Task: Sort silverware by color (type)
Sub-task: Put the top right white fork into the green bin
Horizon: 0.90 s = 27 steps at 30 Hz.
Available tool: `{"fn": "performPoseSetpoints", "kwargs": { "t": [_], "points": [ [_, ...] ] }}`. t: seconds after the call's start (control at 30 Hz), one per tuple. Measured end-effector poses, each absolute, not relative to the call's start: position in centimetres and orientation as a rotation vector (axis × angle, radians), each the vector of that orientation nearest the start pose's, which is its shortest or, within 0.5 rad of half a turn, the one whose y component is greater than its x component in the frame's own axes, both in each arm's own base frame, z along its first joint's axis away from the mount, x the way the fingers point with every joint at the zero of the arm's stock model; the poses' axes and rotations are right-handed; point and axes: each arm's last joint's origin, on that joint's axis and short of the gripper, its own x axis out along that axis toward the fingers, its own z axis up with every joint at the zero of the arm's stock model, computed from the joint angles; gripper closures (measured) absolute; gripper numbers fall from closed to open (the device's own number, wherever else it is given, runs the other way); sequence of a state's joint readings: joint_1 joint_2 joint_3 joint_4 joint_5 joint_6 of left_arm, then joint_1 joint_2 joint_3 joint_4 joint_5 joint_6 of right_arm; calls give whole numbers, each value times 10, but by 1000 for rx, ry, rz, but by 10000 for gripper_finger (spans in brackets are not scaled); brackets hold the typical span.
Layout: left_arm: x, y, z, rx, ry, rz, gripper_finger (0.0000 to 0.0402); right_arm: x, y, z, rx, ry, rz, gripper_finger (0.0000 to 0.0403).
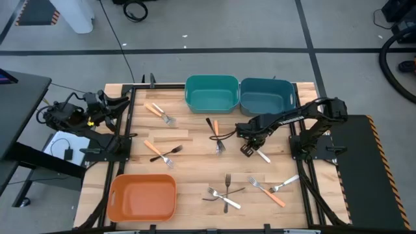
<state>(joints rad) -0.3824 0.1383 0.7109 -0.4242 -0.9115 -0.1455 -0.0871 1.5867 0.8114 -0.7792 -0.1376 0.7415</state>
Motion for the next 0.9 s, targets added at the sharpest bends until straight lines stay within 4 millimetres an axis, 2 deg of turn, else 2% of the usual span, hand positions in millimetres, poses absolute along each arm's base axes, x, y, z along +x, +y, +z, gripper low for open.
{"fn": "performPoseSetpoints", "kwargs": {
  "t": [0.13,0.23,0.33,0.43,0.57,0.7,0.8,0.9],
  "points": [
    [24,15,336,-236,-159,519,306,246,-11,146,771,1507,-489,396],
    [24,15,336,-256,-164,517,306,256,-9,157,766,1467,-453,396],
    [24,15,336,-259,-165,517,306,273,-10,177,730,1388,-407,396],
    [24,15,336,-259,-165,517,306,292,-17,206,639,1260,-407,396],
    [24,15,336,-259,-165,517,306,313,-33,253,339,1064,-505,396],
    [24,15,336,-258,-165,517,306,322,-57,297,26,917,-665,396],
    [24,15,336,-248,-163,518,306,329,-82,323,-49,782,-706,396],
    [24,15,336,-183,-146,522,306,336,-109,339,-36,602,-672,396]
  ]
}}
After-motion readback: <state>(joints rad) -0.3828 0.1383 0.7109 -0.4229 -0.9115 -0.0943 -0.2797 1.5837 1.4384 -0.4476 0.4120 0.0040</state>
